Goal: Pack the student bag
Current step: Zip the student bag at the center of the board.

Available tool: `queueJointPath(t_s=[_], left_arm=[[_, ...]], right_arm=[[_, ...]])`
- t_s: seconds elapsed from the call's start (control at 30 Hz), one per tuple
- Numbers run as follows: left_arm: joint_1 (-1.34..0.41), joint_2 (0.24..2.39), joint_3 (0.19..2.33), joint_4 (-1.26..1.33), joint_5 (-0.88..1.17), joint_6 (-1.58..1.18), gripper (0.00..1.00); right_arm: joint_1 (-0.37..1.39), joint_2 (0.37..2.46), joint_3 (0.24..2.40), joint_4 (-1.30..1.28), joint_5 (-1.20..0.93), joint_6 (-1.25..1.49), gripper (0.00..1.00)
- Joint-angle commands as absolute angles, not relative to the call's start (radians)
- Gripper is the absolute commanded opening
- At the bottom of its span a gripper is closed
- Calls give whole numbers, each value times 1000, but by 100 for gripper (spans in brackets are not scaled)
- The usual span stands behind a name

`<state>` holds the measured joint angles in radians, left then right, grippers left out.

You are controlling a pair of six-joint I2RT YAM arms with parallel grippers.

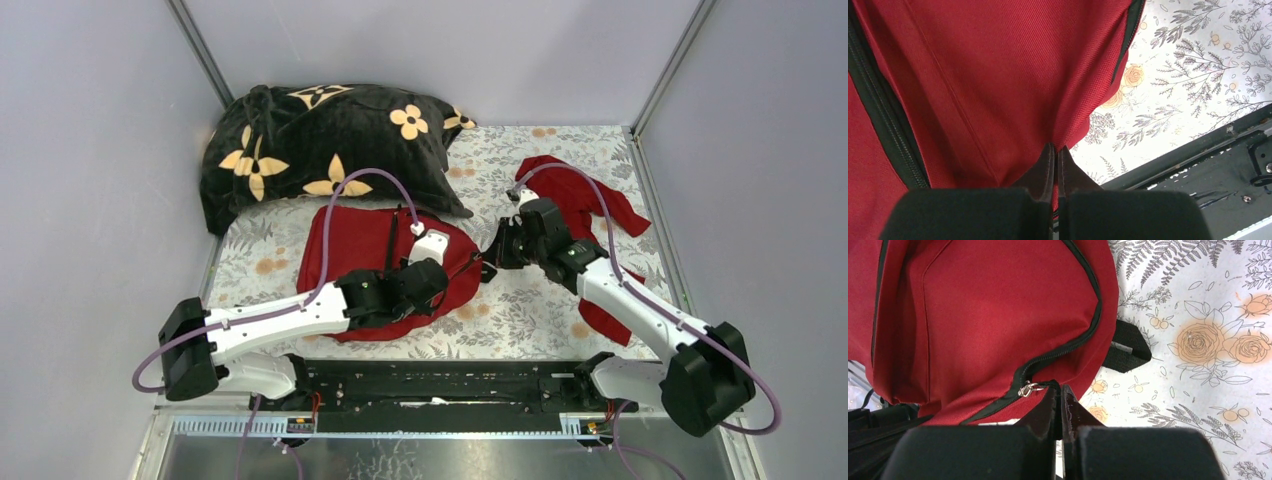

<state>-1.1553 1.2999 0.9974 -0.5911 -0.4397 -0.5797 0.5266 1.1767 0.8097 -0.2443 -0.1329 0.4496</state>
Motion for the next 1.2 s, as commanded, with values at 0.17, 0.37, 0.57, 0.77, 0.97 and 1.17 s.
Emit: queueJointPath(t_s=[0.17,0.37,0.57,0.77,0.97,1.17], left_arm=[[-1203,1204,933,-899,-366,-707,0],[-1216,1076,911,-857,-305,-671,0],[-1218,1105,976,-696,-314,-603,97],[-1219,1243,1055,-555,-354,-581,96],[-1220,1408,1137,-467,-402,-556,80],[-1217,1555,1222,-425,-541,-575,76]], right_arm=[[372,1254,845,-144,-11,411,0],[264,1260,817,-183,-106,367,0],[271,1188,795,-123,-470,471,0],[314,1109,765,-217,-463,475,0],[314,1084,721,-260,-427,446,0],[314,1098,723,-277,-425,431,0]])
